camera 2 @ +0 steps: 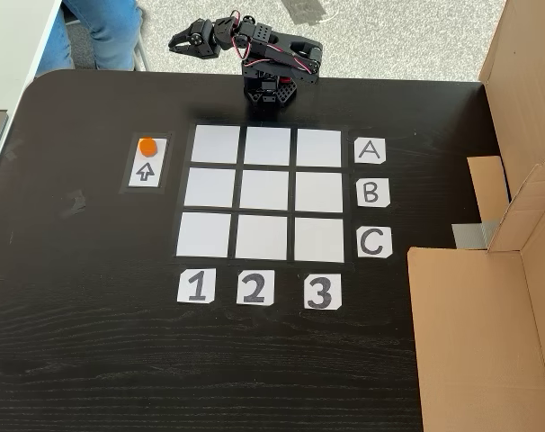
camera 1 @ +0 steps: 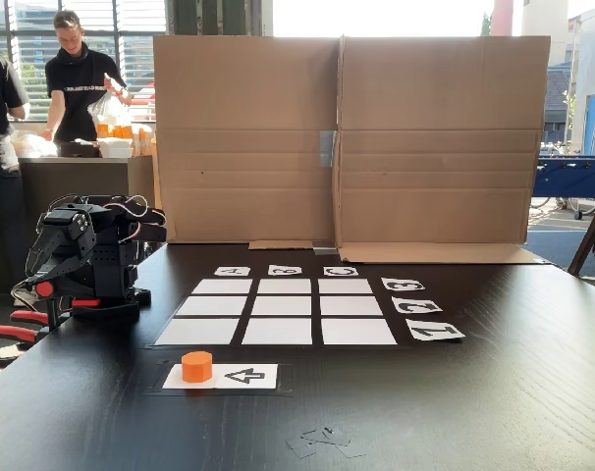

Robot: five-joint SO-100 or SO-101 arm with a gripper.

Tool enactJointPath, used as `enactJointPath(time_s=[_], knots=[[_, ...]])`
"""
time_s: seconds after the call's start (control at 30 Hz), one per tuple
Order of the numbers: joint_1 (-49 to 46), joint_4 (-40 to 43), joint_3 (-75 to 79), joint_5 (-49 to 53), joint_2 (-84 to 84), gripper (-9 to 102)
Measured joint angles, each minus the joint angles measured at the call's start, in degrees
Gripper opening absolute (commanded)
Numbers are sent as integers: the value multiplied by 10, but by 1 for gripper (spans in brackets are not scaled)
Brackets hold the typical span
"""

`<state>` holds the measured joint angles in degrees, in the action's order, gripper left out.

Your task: Pick up the round, orange token and place it in the grid on square A3.

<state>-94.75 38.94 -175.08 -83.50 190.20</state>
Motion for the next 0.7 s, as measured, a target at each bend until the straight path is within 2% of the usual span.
enactJointPath(time_s=[0.13, 0.7], knots=[[-11, 0, 0, -27, 0, 0], [-11, 0, 0, -31, 0, 0]])
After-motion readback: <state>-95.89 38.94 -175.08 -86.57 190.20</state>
